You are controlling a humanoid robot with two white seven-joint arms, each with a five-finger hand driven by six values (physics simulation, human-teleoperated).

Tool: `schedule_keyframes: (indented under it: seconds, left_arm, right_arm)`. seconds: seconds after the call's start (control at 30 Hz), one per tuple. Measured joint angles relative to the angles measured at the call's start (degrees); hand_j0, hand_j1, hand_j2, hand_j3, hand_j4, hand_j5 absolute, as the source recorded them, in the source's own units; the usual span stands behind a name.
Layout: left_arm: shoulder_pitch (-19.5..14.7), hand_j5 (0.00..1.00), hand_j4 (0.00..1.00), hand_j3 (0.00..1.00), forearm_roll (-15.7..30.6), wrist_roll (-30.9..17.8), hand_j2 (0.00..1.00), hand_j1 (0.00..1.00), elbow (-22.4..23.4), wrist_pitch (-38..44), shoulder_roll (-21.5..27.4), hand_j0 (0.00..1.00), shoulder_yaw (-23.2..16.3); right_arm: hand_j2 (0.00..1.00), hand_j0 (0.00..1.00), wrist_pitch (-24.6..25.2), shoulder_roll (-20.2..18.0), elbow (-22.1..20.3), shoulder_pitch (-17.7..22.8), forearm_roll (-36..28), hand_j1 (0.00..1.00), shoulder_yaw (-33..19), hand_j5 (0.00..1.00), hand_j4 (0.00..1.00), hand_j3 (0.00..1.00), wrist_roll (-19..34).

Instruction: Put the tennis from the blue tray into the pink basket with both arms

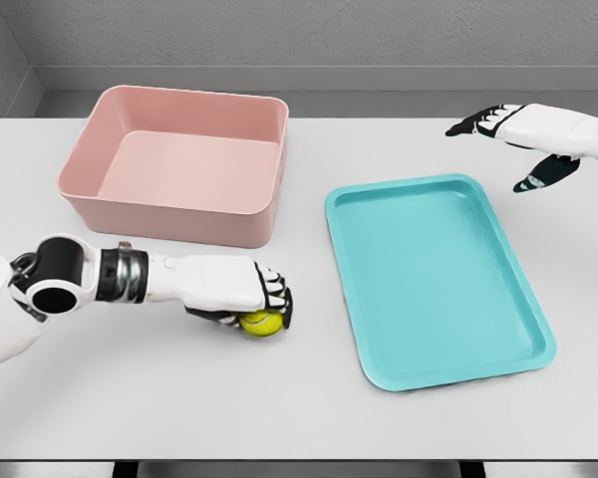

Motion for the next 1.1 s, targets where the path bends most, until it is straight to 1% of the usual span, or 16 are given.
schedule_keyframes:
  seconds: [0.13,0.33,0.63,0.83,0.93,1.03,1.1]
  left_arm:
    - [-2.90,0.30,0.30,0.30,2.42,0.07,0.30,0.30,-1.59,-0.02,1.37,0.30,0.54]
    - [-7.82,0.29,0.29,0.29,5.52,0.06,0.29,0.29,-2.14,-0.04,2.69,0.29,0.86]
    - [-10.37,0.29,0.29,0.29,7.81,0.06,0.29,0.29,-1.61,-0.05,3.63,0.29,1.69]
    - [-12.22,0.28,0.28,0.28,8.36,0.06,0.28,0.28,1.33,-0.04,3.67,0.28,2.60]
    - [-12.75,0.28,0.28,0.28,8.39,0.06,0.28,0.28,3.47,-0.06,3.58,0.28,2.78]
    - [-14.77,0.28,0.28,0.28,8.44,0.06,0.28,0.28,5.94,-0.05,3.47,0.28,2.87]
    - [-15.21,0.28,0.28,0.28,8.43,0.06,0.28,0.28,8.05,-0.06,3.17,0.28,2.90]
  right_arm:
    - [1.00,1.00,0.00,0.01,-0.06,0.00,0.00,1.00,0.00,1.00,1.00,1.00,-0.02]
    - [1.00,1.00,0.00,-0.06,-0.09,0.00,0.00,1.00,0.00,1.00,1.00,1.00,-0.03]
    - [1.00,1.00,0.00,-0.16,-0.09,0.00,0.00,1.00,-0.08,1.00,1.00,1.00,-0.03]
    - [1.00,1.00,0.00,-0.17,-0.09,0.00,0.00,1.00,-0.09,1.00,1.00,1.00,-0.03]
    - [1.00,1.00,0.00,-0.17,-0.09,0.00,0.00,1.00,-0.09,1.00,1.00,1.00,-0.03]
    - [1.00,1.00,0.00,-0.17,-0.09,0.00,0.00,1.00,-0.09,1.00,1.00,1.00,-0.03]
    - [1.00,1.00,0.00,-0.17,-0.09,0.00,0.00,1.00,-0.09,1.00,1.00,1.00,-0.03]
